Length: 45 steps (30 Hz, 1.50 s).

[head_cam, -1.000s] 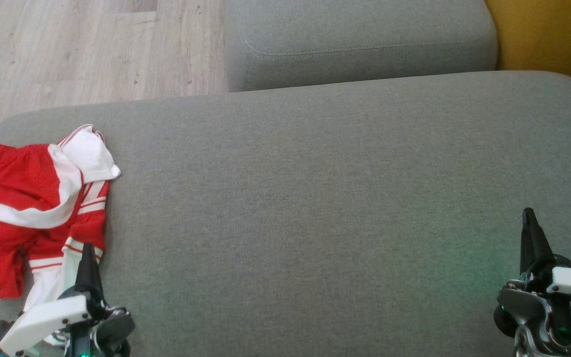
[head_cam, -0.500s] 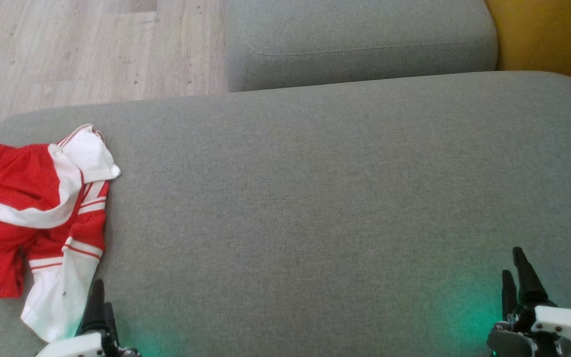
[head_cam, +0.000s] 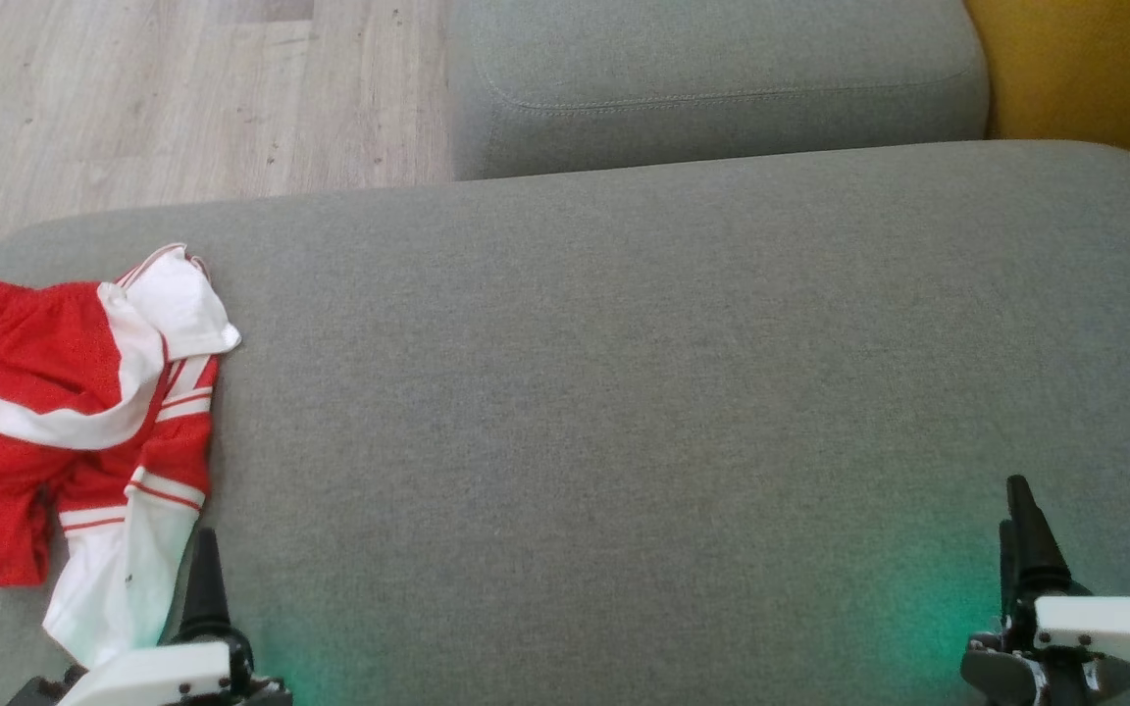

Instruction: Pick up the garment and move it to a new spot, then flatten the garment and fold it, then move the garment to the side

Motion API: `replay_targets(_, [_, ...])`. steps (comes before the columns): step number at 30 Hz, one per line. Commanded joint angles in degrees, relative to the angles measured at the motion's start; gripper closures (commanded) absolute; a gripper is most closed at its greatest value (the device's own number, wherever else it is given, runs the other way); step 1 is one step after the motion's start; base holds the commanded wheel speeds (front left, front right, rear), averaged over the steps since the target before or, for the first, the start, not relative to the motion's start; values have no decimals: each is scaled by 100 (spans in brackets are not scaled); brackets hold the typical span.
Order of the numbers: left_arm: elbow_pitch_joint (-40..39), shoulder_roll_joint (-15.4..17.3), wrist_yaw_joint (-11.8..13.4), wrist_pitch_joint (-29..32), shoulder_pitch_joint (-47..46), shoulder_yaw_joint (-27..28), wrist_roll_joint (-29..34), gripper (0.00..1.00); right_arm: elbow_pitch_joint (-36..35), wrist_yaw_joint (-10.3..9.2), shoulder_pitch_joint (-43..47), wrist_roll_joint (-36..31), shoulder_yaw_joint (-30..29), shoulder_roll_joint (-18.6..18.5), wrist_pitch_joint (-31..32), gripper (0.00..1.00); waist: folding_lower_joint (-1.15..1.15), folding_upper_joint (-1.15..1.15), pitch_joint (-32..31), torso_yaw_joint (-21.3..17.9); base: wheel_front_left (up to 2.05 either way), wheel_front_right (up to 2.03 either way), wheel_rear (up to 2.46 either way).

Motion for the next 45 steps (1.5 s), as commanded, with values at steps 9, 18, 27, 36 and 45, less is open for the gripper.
replay_targets(9, [-396, 38, 171, -184, -318, -138, 822, 0, -398, 11, -312, -1016, 147, -27, -181, 0, 0, 0, 20, 10, 0, 0, 0])
replay_targets(18, [-572, 42, 317, -335, -346, -282, 1581, 0, -542, 14, -345, -1764, 278, -32, -333, 0, 0, 0, 47, 9, 0, 0, 0])
replay_targets(27, [-750, 45, 477, -486, -391, -449, 2375, 0, -711, 17, -387, -2441, 416, -36, -485, 0, 0, 0, 79, 17, 0, 0, 0])
replay_targets(36, [-894, 65, 639, -637, -430, -625, 3090, 0, -818, 21, -412, -3119, 520, -40, -637, 0, 0, 0, 90, 47, 0, 0, 0])
replay_targets(45, [-983, 106, 772, -788, -472, -815, 3756, 0, -886, 24, -444, -3797, 597, -44, -789, 0, 0, 0, 105, 72, 0, 0, 0])
